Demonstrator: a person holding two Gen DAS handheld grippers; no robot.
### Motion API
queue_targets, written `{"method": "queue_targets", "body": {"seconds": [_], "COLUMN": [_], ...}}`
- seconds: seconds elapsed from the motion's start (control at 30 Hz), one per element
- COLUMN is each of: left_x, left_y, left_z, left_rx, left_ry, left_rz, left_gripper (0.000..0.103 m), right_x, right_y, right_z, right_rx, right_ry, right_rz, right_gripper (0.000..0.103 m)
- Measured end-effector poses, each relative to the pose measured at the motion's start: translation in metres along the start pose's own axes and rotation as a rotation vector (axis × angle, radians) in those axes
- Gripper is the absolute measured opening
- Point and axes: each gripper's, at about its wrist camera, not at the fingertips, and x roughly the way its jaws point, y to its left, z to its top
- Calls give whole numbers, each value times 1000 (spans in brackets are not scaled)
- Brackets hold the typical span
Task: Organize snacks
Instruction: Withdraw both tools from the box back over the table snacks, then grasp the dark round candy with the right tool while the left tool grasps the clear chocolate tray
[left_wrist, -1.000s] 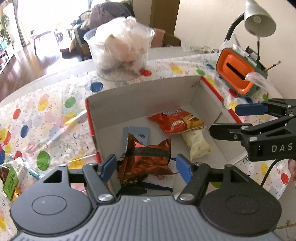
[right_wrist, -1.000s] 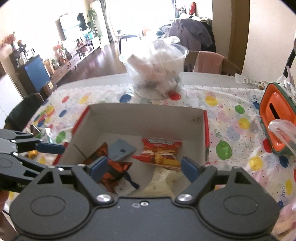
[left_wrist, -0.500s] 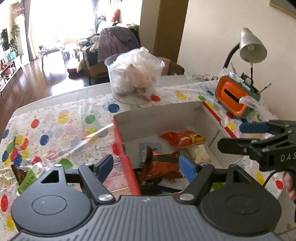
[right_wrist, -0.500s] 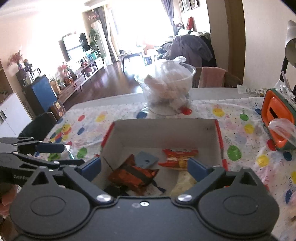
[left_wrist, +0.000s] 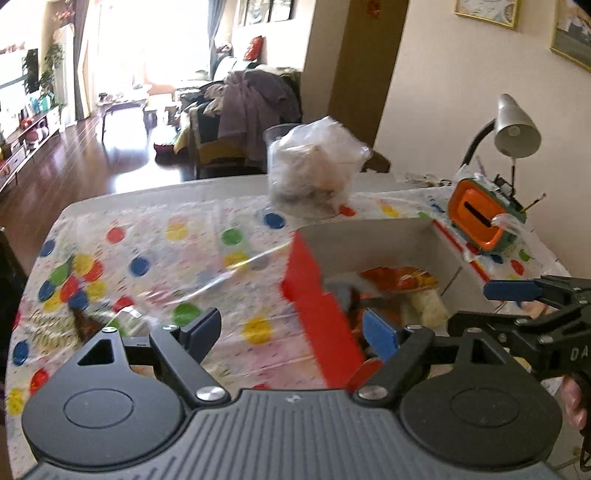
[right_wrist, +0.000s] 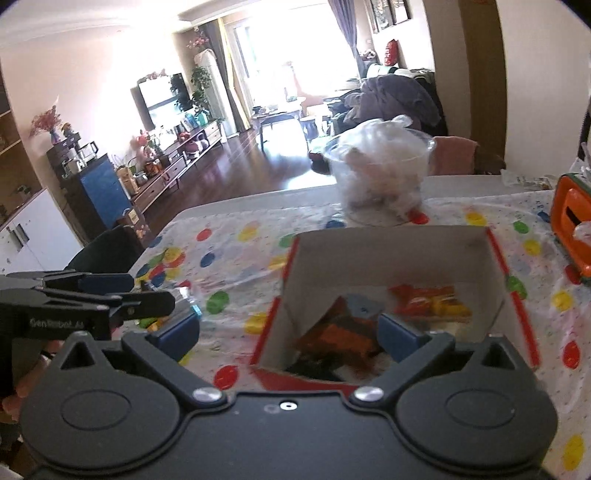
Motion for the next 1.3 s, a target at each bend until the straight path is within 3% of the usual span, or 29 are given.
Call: {"method": "queue_targets", "body": {"seconds": [0.57,0.73,0.93,1.07,1.3], "left_x": [-17,-8,-2,-5,-12], "left_y": [138,163,185,198,215], "left_z": [-28,-40,-55,-65,-78], "left_rx": [-5,24,-13,-17,-38], "left_ry": [85,131,182,201,219], "left_rz": [104,108,121,133,163], "left_gripper": [84,84,84,84,84], "right_x": [56,88,130,156,196], "right_y": [98,133,181,205,233], "right_z": [-30,-46,-70,-81,-95], "right_rx": [-57,-130,-275,-356,-474], "right_ry": [102,186,277,322,401], "right_rz": [45,86,133,162,218], "right_gripper": [103,103,99,93,71]}}
